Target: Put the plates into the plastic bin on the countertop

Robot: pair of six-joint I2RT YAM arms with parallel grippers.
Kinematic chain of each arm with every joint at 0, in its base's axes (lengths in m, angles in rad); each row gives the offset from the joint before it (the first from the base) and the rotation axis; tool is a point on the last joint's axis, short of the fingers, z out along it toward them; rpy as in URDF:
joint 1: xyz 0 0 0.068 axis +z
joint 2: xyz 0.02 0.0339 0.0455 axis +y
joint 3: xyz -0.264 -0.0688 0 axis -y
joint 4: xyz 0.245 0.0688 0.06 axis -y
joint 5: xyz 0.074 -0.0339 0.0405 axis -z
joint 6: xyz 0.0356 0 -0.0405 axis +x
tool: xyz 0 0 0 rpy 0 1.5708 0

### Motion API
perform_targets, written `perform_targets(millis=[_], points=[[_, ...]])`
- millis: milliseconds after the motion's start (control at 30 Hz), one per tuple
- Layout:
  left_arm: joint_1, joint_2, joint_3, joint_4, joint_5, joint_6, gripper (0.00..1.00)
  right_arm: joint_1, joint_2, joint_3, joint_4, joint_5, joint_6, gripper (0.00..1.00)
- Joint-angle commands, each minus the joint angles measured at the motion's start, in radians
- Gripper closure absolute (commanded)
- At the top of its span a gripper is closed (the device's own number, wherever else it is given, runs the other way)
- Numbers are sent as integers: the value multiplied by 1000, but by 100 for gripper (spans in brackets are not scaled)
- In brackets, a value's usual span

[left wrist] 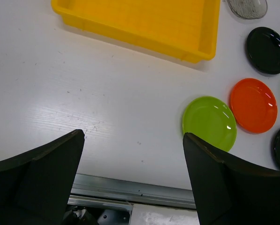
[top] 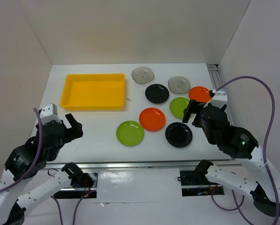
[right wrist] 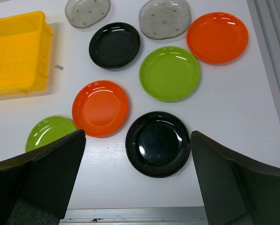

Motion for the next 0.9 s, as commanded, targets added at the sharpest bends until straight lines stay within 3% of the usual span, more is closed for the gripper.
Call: perform_targets(millis=[0, 133, 167, 267, 433, 600, 867], points=[[-2, 27, 1, 28, -20, -26, 0, 7, 9, 20, -8, 28, 18, 0], [-2, 152, 10, 46, 139, -36, 0, 7, -28, -3, 41, -27, -1, 0], [-2, 191, -31, 119, 264, -36, 0, 7, -40, -23, 72, -40, -14, 0], [-2, 201, -184, 322, 449, -57, 0, 7, -49, -72, 136, -89, -14, 0], [-2, 144, -357, 482, 488, -144, 0, 7, 1, -130, 210, -195, -14, 0], [-2, 101, -475, 542, 465, -172, 0, 7, -20, -186, 313, -300, -33, 0], [-2, 192, -667, 830, 516, -194, 5, 7, -51, -224, 364, -371, -42, 0]])
